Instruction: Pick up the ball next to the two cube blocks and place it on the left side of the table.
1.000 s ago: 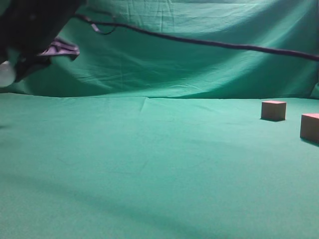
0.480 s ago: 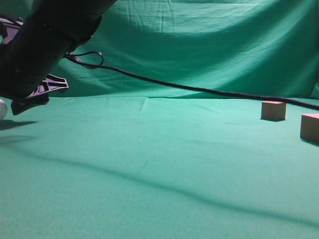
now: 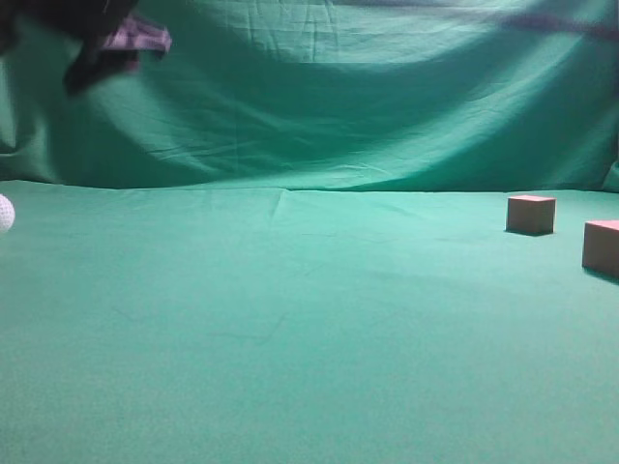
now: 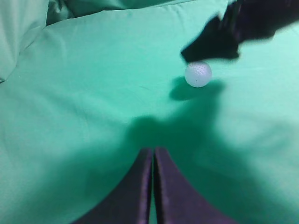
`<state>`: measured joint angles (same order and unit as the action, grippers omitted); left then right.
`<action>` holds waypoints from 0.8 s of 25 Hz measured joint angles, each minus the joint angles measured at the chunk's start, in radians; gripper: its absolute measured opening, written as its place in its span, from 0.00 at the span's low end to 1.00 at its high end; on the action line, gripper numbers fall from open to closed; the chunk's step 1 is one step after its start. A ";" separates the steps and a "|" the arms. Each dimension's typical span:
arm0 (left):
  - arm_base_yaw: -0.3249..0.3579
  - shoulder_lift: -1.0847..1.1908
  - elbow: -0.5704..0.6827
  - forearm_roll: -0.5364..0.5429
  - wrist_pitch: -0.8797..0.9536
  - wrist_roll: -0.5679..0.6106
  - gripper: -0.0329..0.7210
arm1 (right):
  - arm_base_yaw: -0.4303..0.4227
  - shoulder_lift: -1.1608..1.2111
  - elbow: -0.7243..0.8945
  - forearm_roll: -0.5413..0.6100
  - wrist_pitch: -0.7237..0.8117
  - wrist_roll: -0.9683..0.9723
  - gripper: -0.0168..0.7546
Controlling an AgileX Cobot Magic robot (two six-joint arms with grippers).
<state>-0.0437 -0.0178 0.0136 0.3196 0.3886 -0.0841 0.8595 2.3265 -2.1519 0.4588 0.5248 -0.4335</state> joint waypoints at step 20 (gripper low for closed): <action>0.000 0.000 0.000 0.000 0.000 0.000 0.04 | -0.164 -0.659 0.108 -0.305 0.740 0.279 0.02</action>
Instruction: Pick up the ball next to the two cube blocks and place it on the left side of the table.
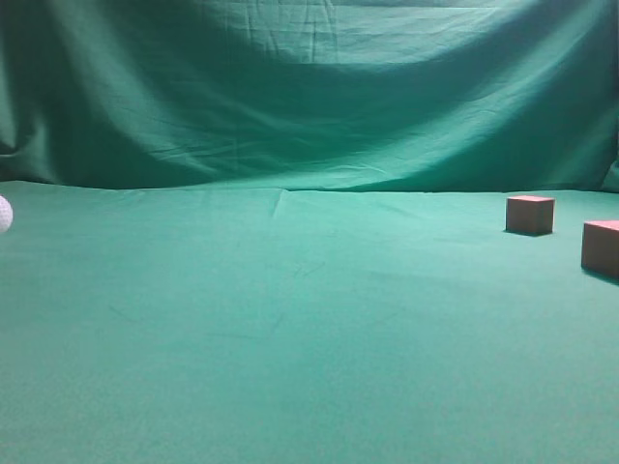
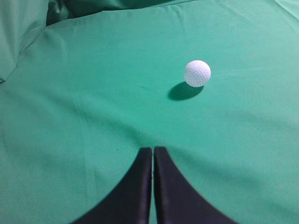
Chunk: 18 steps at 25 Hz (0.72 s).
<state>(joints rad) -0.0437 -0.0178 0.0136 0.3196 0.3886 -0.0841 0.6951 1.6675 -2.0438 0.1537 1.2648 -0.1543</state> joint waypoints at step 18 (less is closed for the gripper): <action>0.000 0.000 0.000 0.000 0.000 0.000 0.04 | 0.000 -0.701 0.919 -0.195 -0.230 0.278 0.02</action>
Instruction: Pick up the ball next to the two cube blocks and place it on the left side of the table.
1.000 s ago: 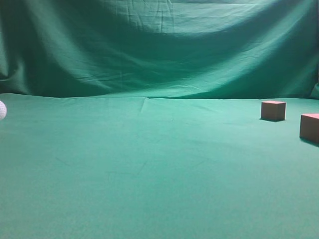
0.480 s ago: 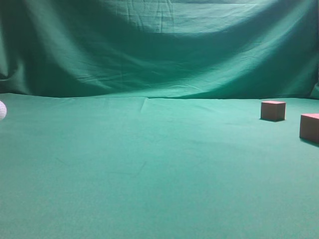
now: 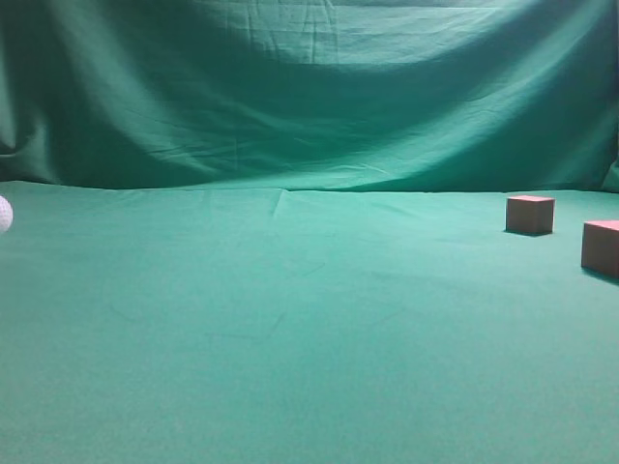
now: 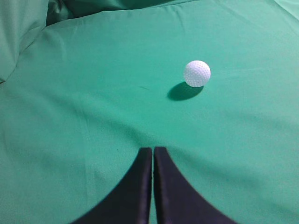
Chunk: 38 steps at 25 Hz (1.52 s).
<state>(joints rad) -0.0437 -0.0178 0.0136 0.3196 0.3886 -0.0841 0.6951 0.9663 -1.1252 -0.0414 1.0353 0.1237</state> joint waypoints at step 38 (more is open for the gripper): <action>0.000 0.000 0.000 0.000 0.000 0.000 0.04 | -0.576 -0.977 1.152 -0.155 -0.645 0.117 0.02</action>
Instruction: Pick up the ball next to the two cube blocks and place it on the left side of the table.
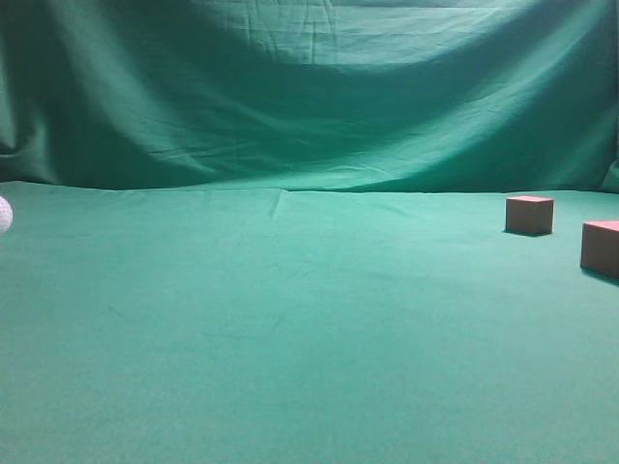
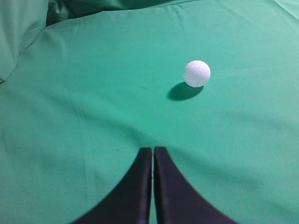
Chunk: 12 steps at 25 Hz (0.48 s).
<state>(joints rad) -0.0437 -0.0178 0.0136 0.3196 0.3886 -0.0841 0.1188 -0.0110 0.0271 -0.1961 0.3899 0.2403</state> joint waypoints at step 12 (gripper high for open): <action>0.000 0.000 0.000 0.000 0.000 0.000 0.04 | -0.001 0.000 0.000 0.001 0.006 0.000 0.02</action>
<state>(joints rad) -0.0437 -0.0178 0.0136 0.3196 0.3886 -0.0841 0.1182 -0.0110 0.0271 -0.1952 0.3960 0.2403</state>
